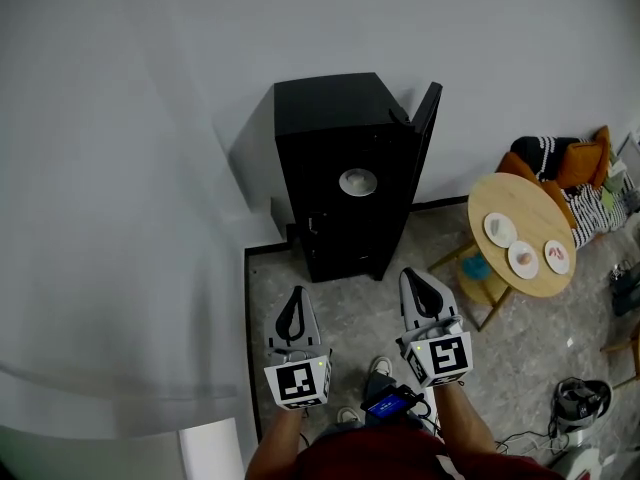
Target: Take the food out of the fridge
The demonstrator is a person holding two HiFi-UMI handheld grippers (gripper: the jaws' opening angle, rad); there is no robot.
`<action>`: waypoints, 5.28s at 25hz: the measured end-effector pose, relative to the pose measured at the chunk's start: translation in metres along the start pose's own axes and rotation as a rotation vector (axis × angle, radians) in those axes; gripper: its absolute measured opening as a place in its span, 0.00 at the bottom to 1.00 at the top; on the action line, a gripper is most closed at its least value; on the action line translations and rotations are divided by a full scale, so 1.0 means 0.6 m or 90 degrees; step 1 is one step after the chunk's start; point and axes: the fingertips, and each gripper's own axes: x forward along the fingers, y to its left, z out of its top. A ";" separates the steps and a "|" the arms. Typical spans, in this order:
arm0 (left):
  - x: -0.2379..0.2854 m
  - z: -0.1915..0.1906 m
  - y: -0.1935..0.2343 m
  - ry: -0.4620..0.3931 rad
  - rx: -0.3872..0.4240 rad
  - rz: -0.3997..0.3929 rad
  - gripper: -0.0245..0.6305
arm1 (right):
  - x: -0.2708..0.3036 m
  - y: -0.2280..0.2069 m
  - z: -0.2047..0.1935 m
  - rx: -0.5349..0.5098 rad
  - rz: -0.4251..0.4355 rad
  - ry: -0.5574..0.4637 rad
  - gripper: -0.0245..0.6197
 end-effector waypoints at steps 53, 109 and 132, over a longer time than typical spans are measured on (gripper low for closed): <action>0.379 0.016 -0.046 -0.013 0.021 -0.016 0.06 | 0.296 -0.212 -0.009 -0.006 0.025 -0.012 0.07; 0.487 -0.161 -0.007 0.000 -0.064 -0.023 0.06 | 0.421 -0.194 -0.219 -0.004 0.016 0.063 0.07; 0.529 -0.455 0.019 0.033 -0.054 0.001 0.06 | 0.497 -0.184 -0.496 -0.025 0.029 0.077 0.07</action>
